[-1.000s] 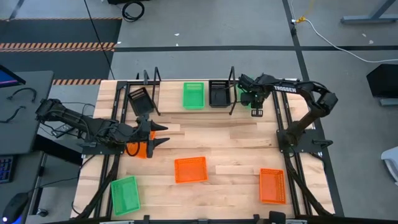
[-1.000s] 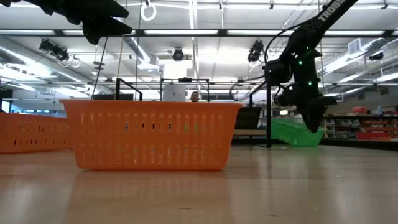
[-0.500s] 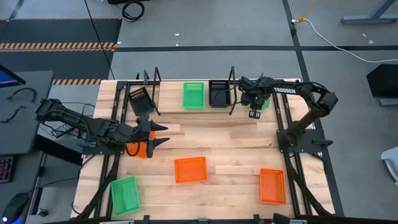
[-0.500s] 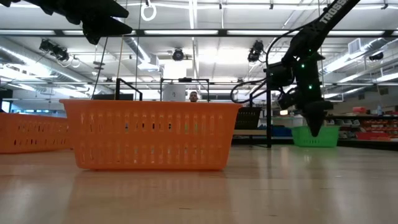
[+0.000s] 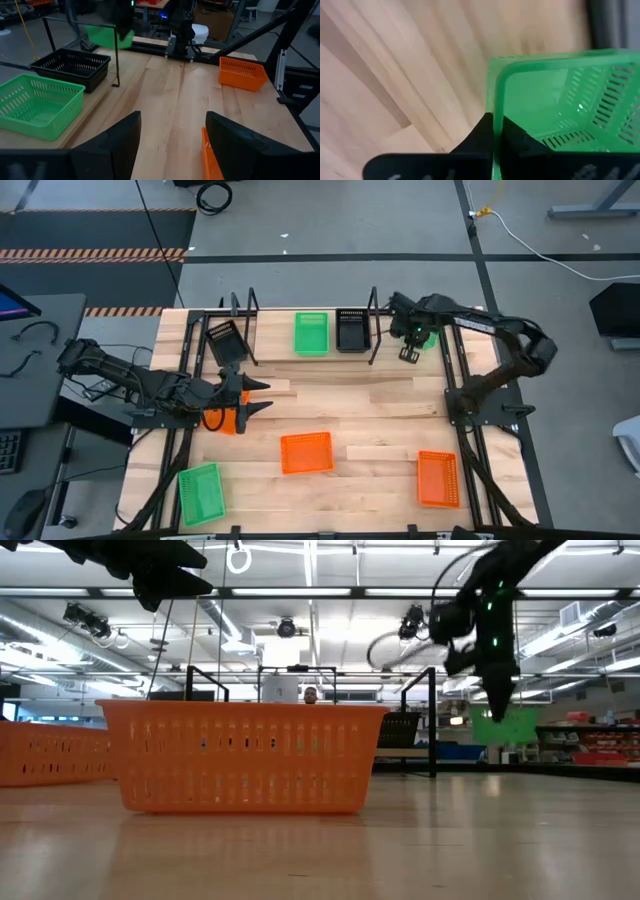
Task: Stack baskets on shelf by color
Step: Stack the top green bin on top of the green bin on the shelf
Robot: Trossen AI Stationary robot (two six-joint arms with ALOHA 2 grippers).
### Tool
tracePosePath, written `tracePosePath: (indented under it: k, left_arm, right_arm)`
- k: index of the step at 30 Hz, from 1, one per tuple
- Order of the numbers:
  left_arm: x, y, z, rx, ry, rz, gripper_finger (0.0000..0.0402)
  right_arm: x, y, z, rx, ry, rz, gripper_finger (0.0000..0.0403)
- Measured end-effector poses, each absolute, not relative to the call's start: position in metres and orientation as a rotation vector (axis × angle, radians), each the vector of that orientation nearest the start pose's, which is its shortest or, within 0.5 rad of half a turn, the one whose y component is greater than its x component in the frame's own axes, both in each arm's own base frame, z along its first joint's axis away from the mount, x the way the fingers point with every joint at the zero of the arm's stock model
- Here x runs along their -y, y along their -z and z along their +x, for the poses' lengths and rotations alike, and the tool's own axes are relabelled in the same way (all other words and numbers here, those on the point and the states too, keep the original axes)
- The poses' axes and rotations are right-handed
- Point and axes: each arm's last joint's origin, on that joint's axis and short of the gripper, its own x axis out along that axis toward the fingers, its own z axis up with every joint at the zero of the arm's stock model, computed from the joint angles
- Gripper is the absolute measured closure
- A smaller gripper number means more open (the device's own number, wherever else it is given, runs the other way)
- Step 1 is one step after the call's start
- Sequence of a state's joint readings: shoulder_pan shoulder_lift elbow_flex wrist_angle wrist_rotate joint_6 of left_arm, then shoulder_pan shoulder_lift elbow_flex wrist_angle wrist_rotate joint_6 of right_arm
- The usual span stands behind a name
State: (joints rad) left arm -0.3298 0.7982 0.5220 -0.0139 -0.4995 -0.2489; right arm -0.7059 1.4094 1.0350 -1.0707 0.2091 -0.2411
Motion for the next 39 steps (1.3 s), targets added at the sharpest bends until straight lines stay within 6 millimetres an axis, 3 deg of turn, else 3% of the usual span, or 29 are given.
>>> tracePosePath:
  k: [10,13,18,24,31,39]
  left_arm:
    - [0.044,-0.257,0.172,-0.242,-0.200,-0.129,0.0170]
    - [0.044,-0.257,0.172,-0.242,-0.200,-0.130,0.0170]
    - [0.044,-0.257,0.172,-0.242,-0.200,-0.130,0.0170]
    - [0.044,-0.257,0.172,-0.242,-0.199,-0.125,0.0170]
    - [0.044,-0.257,0.172,-0.242,-0.199,-0.122,0.0170]
    - [0.044,-0.257,0.172,-0.241,-0.201,-0.122,0.0170]
  right_arm:
    - [0.124,-0.346,0.163,-1.078,0.679,0.112,0.0395]
    - [0.109,-0.368,0.174,-0.937,0.593,0.056,0.0395]
    - [0.085,-0.389,0.208,-0.682,0.401,-0.113,0.0392]
    - [0.078,-0.380,0.256,-0.591,0.311,-0.199,0.0394]
    - [0.083,-0.332,0.321,-0.646,0.222,-0.315,0.0395]
    - [0.095,-0.298,0.356,-0.657,0.245,-0.366,0.0395]
